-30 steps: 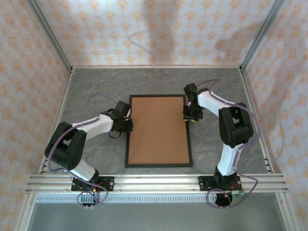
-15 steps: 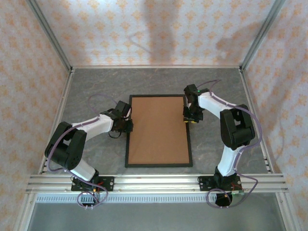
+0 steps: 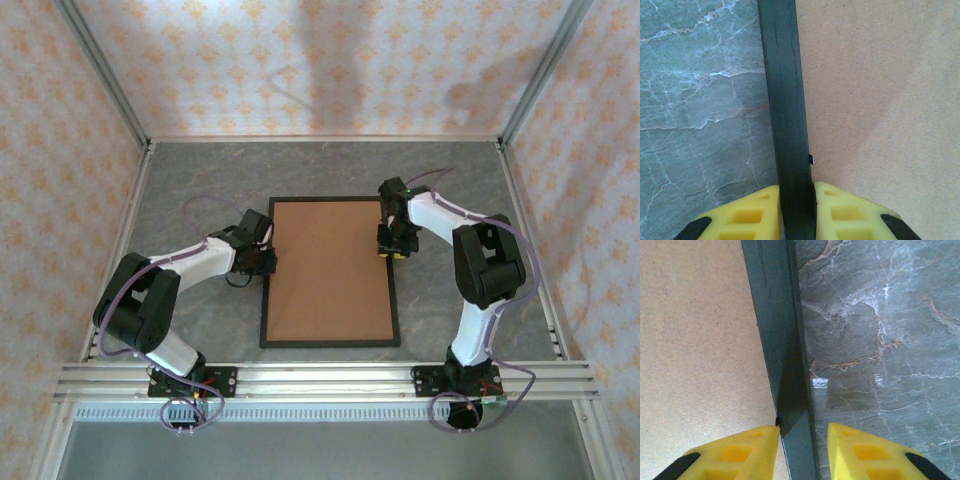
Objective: Put the photo into the frame
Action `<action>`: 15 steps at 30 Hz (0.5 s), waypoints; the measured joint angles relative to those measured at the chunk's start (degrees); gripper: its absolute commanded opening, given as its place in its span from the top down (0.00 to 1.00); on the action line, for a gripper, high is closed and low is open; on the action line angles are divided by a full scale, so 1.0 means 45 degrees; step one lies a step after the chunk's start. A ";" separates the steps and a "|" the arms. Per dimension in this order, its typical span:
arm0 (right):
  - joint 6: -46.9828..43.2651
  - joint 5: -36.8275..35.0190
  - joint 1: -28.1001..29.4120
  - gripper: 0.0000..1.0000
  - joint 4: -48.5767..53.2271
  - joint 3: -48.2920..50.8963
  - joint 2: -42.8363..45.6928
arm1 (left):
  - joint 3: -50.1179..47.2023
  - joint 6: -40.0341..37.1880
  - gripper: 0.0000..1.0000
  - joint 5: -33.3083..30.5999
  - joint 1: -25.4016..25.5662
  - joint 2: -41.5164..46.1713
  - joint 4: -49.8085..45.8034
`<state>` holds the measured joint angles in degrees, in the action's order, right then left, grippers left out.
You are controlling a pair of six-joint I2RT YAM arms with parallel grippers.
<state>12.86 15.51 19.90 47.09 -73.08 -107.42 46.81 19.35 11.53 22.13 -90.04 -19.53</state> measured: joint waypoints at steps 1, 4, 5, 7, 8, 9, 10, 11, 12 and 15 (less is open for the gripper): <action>0.0000 0.0005 0.0010 0.68 -0.0015 0.0000 -0.0010 | 0.0000 0.0000 0.81 0.0000 0.0000 0.0000 0.0000; 0.0010 0.0146 0.0092 0.68 -0.0126 -0.0005 -0.0146 | 0.0000 0.0000 0.81 0.0000 0.0000 0.0000 0.0000; 0.0010 0.0204 0.0136 0.68 -0.0219 -0.0010 -0.0238 | 0.0000 0.0000 0.81 0.0000 0.0000 0.0000 0.0000; 0.0034 0.0233 0.0155 0.68 -0.0223 -0.0024 -0.0253 | 0.0000 0.0000 0.81 0.0000 0.0000 0.0000 0.0000; 0.0053 0.0243 0.0155 0.68 -0.0228 -0.0024 -0.0257 | 0.0000 0.0000 0.81 0.0000 0.0000 0.0000 0.0000; 0.0053 0.0248 0.0155 0.68 -0.0228 -0.0024 -0.0257 | 0.0000 0.0000 0.81 0.0000 0.0000 0.0000 0.0000; 0.0053 0.0248 0.0165 0.68 -0.0228 -0.0034 -0.0257 | 0.0000 0.0000 0.81 0.0000 0.0000 0.0000 0.0000; 0.0053 0.0248 0.0165 0.68 -0.0219 -0.0049 -0.0262 | 0.0000 0.0000 0.81 0.0005 0.0000 0.0000 0.0000; 0.0053 0.0238 0.0165 0.68 -0.0189 -0.0063 -0.0262 | 0.0000 0.0000 0.80 0.0000 0.0000 -0.0005 0.0000; 0.0044 0.0185 0.0175 0.66 -0.0131 -0.0097 -0.0243 | 0.0005 0.0000 0.81 0.0000 0.0000 -0.0005 0.0000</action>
<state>13.06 16.34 20.69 46.50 -73.52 -108.51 46.83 19.35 11.53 22.13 -90.06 -19.53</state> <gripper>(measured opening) 0.328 0.196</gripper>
